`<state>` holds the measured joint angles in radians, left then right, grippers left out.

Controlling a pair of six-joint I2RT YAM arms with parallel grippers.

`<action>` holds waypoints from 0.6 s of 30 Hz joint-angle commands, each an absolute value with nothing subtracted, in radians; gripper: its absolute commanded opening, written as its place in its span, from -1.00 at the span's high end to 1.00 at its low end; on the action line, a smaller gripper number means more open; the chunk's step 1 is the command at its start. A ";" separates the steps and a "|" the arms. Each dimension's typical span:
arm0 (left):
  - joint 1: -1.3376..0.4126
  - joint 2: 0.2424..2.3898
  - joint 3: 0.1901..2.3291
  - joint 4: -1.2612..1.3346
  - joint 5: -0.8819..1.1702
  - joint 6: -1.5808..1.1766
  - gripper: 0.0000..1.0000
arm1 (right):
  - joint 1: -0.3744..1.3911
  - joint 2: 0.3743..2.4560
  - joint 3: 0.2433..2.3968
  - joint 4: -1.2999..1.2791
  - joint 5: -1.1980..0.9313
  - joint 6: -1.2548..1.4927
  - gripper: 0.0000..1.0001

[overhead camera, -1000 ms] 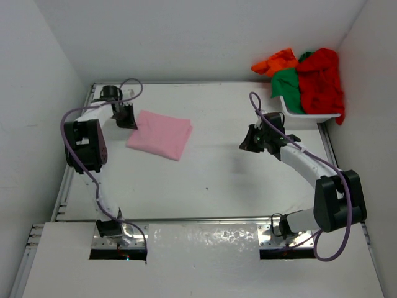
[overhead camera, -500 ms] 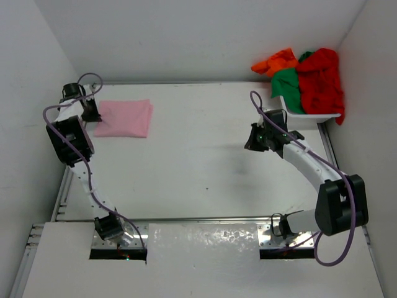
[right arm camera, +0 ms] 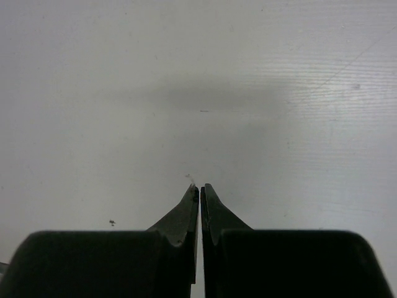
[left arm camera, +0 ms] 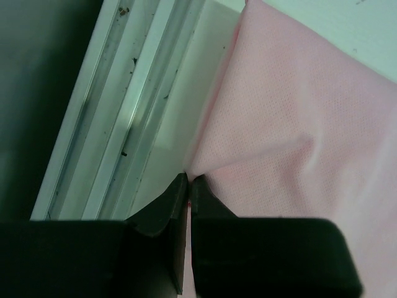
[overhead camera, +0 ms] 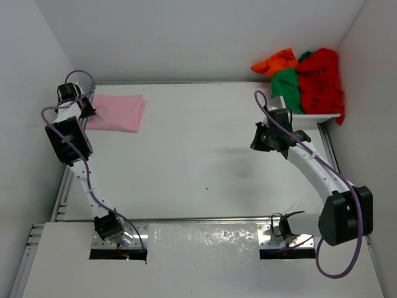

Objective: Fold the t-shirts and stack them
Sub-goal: Put the neatly folded tshirt into the corner of the board with the left arm

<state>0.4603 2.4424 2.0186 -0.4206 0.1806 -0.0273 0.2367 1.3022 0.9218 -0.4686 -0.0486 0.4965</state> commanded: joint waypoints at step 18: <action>0.437 2.024 1.818 -0.243 0.089 0.093 -0.11 | 0.230 1.209 0.865 -0.417 -0.058 0.489 0.94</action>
<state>0.4717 2.2181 1.8919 -0.3527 0.0822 0.0040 0.2367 1.2430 0.8886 -0.4541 -0.0528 0.4961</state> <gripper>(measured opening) 0.554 0.033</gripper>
